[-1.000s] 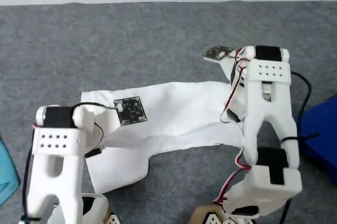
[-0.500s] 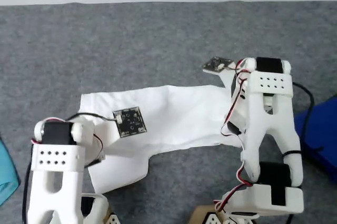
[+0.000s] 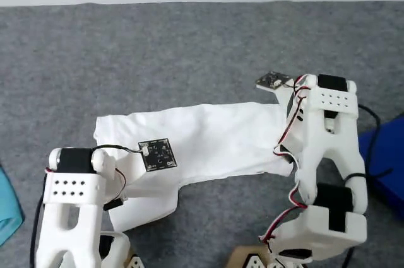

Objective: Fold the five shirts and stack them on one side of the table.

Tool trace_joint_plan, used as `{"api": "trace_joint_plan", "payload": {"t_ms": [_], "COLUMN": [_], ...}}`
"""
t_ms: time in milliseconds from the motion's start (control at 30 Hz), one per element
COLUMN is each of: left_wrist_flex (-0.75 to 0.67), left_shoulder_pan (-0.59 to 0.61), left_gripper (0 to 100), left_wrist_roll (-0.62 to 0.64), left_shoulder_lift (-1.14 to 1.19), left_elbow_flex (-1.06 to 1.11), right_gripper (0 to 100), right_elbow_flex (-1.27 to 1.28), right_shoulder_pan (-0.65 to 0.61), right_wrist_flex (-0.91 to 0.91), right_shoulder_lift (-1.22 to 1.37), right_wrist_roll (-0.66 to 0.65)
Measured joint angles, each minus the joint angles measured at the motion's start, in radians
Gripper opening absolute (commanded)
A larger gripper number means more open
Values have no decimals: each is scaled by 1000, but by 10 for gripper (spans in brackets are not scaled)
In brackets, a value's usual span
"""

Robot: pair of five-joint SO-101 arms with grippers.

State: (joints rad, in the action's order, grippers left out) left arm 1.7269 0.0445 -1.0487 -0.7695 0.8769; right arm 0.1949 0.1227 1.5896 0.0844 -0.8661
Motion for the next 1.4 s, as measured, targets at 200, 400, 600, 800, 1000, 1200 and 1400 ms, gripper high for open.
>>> {"api": "trace_joint_plan", "payload": {"t_ms": [200, 400, 600, 800, 1000, 1200, 1400], "left_wrist_flex": [0, 0, 0, 0, 0, 0, 0], "left_shoulder_pan": [0, 0, 0, 0, 0, 0, 0], "left_gripper": [3, 5, 5, 5, 5, 4, 4], "left_wrist_roll": [0, 0, -26, -28, -29, -54, -54], "left_shoulder_lift": [0, 0, 0, 0, 0, 0, 0], "left_elbow_flex": [0, 0, 0, 0, 0, 0, 0], "right_gripper": [18, 176, 207, 208, 206, 174, 8], "right_elbow_flex": [0, 0, -3, -209, -377, -391, -391], "right_shoulder_pan": [0, 0, 0, 0, -20, -103, -130], "right_wrist_flex": [-23, -40, -38, 94, 161, 147, 3], "right_shoulder_lift": [66, 94, 94, 94, 94, 167, 328], "right_wrist_roll": [0, 0, 0, 0, 0, 0, 0]}}
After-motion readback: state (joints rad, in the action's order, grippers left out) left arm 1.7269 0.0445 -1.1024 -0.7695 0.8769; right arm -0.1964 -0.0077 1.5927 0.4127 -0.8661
